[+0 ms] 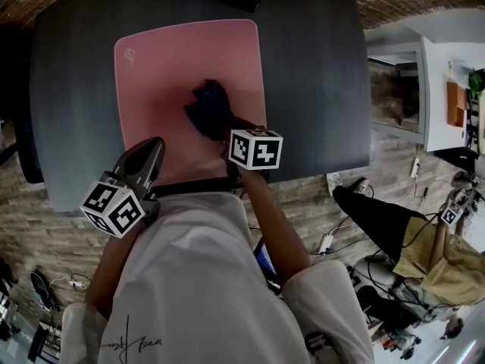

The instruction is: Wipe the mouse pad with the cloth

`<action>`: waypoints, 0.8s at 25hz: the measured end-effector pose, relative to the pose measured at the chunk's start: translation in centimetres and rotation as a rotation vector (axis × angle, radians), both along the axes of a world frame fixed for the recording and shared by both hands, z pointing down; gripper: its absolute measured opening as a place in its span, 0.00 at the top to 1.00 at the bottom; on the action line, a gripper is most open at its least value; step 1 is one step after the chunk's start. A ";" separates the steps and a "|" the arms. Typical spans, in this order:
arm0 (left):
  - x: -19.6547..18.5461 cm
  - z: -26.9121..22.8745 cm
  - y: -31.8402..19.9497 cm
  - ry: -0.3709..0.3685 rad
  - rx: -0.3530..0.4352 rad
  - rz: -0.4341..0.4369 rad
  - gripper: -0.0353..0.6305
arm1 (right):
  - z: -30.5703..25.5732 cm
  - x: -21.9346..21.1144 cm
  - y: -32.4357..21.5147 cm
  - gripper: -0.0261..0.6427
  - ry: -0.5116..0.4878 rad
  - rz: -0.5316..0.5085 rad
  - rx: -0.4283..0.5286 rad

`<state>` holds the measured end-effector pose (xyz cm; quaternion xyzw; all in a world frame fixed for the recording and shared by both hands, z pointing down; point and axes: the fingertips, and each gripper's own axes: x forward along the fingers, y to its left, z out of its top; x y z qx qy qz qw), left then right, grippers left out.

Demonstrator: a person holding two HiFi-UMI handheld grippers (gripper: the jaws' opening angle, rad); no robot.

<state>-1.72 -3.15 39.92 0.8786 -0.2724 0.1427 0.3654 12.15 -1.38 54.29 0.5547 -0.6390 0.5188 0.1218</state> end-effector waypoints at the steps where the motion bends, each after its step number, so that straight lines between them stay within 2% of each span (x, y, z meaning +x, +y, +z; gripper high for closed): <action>1: -0.2 0.0 -0.1 -0.002 -0.001 -0.002 0.93 | 0.1 0.0 0.0 0.84 0.000 0.002 -0.001; 9: -0.1 -0.6 0.3 -0.003 0.009 0.006 0.93 | -0.4 0.6 0.4 0.84 -0.004 0.008 0.004; 20: -2.5 -0.9 -0.1 0.001 0.019 -0.064 0.93 | -0.2 2.1 0.8 0.84 0.023 0.050 -0.007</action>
